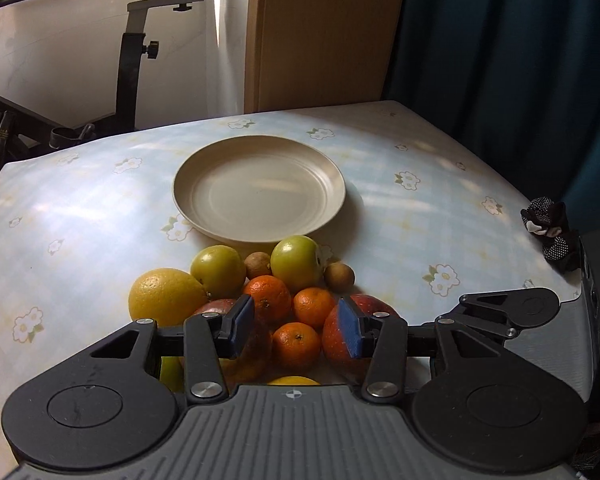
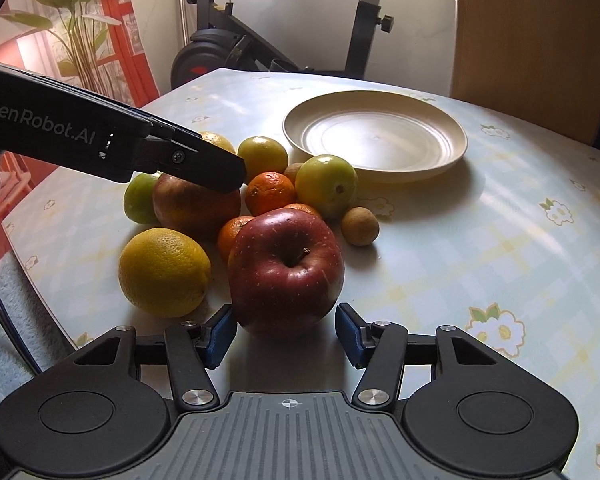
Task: Organize fruits
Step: 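Close the left gripper on the red apple and lift it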
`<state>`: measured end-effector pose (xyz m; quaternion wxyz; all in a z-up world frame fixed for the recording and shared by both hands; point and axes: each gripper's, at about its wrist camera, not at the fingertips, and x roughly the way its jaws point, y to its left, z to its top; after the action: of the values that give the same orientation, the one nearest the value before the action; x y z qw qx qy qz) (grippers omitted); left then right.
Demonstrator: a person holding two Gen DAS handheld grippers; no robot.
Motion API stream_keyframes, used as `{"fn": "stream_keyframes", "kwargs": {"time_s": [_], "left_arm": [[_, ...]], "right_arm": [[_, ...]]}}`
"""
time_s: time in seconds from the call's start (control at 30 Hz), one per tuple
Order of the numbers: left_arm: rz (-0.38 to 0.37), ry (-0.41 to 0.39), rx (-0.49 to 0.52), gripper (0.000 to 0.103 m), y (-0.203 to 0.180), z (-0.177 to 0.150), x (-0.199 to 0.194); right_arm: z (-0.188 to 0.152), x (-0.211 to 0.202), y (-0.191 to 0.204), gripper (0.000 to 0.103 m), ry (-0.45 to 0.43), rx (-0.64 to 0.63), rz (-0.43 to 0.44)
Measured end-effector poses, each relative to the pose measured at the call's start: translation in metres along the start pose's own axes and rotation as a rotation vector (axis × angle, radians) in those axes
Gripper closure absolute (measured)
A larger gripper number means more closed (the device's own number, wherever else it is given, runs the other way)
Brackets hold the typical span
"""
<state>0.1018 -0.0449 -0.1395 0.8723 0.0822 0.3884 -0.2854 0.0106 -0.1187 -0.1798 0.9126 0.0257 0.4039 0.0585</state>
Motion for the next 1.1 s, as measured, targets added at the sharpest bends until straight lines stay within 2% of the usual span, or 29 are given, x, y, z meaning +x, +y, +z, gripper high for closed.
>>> {"fn": "stream_keyframes", "kwargs": {"time_s": [0.07,0.2,0.3,0.47,0.8,0.9,1.1], "left_arm": [[-0.028,0.001,0.002,0.056,-0.003,0.001,0.005],[-0.096,0.050,-0.046,0.066,-0.002,0.004,0.022],[-0.139,0.079,-0.074,0.066,0.001,0.002,0.029],[-0.194,0.109,-0.111,0.066,0.004,0.002,0.036],[-0.196,0.118,-0.062,0.066,-0.001,0.000,0.041],[-0.195,0.121,-0.015,0.066,-0.006,0.002,0.040],[-0.204,0.068,0.003,0.065,-0.006,0.015,0.029]], "right_arm": [[0.000,0.000,0.000,0.052,-0.004,-0.006,-0.007],[0.000,-0.004,0.001,0.049,-0.030,-0.013,-0.017],[0.002,-0.008,-0.002,0.045,-0.058,-0.001,-0.005],[0.002,-0.002,-0.005,0.048,-0.039,0.013,0.012],[-0.001,0.000,-0.011,0.051,-0.051,0.063,0.053],[0.001,-0.001,-0.008,0.051,-0.041,0.043,0.034],[0.018,-0.015,-0.009,0.051,-0.087,0.010,0.014]]}}
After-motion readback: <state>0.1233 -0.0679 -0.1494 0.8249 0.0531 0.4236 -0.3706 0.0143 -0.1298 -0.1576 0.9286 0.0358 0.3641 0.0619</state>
